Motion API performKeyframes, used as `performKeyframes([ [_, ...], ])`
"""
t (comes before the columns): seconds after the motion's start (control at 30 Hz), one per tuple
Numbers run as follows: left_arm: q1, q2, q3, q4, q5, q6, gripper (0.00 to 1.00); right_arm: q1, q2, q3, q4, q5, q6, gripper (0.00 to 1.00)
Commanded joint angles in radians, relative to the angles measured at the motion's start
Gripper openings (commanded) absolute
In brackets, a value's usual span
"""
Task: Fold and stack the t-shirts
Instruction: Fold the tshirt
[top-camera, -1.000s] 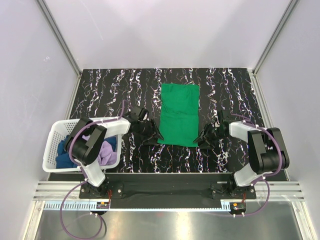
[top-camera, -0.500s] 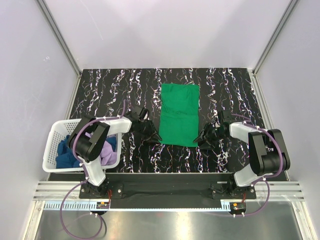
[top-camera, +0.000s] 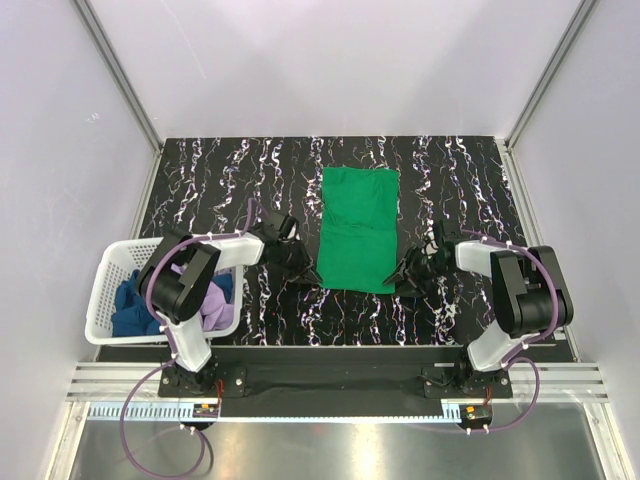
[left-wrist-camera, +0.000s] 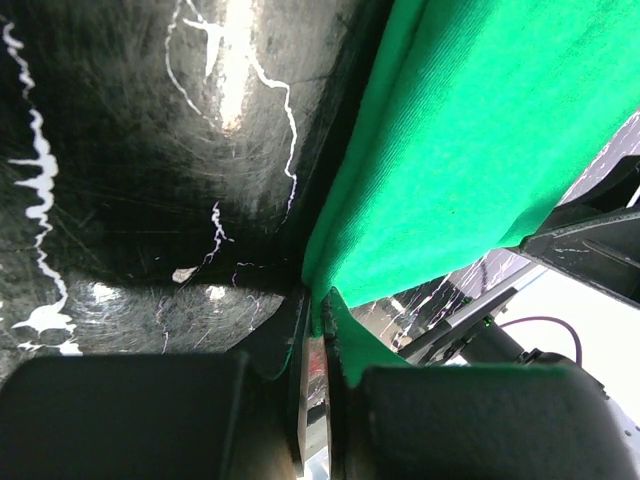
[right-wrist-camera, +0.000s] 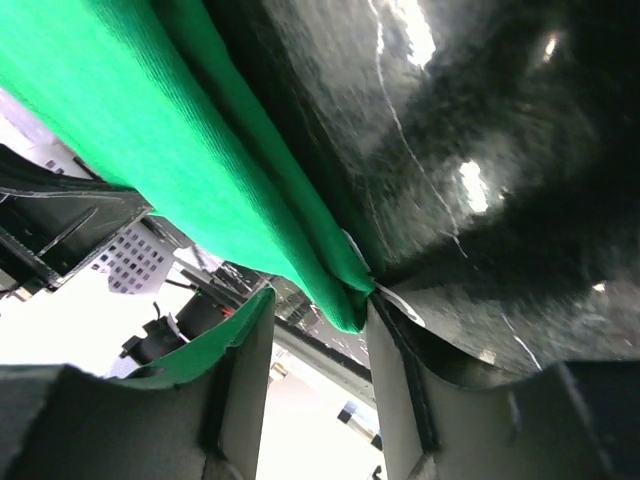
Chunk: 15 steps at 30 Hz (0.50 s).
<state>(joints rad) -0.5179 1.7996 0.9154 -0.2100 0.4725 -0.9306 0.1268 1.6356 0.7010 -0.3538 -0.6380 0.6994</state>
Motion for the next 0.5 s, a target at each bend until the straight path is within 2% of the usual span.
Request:
performKeyframes([
  [0.0, 0.001, 0.043, 0.0, -0.046, -0.087, 0.061, 0.0, 0.002, 0.058, -0.021, 0.056, 0.13, -0.028, 0.46],
  [0.1, 0.001, 0.046, 0.007, -0.061, -0.086, 0.075, 0.0, 0.002, 0.064, -0.018, 0.058, 0.159, -0.037, 0.36],
  [0.17, 0.001, 0.044, 0.013, -0.071, -0.086, 0.091, 0.0, 0.002, 0.049, -0.014, 0.035, 0.178, -0.052, 0.35],
  [0.23, 0.001, 0.038, 0.011, -0.072, -0.089, 0.101, 0.0, 0.002, 0.033, -0.011, 0.015, 0.201, -0.066, 0.36],
  [0.33, 0.001, 0.04, 0.013, -0.074, -0.089, 0.104, 0.0, 0.002, 0.024, -0.018, 0.009, 0.201, -0.064, 0.46],
  [0.47, 0.001, 0.04, 0.013, -0.068, -0.083, 0.104, 0.0, 0.002, 0.018, -0.031, 0.003, 0.212, -0.058, 0.47],
])
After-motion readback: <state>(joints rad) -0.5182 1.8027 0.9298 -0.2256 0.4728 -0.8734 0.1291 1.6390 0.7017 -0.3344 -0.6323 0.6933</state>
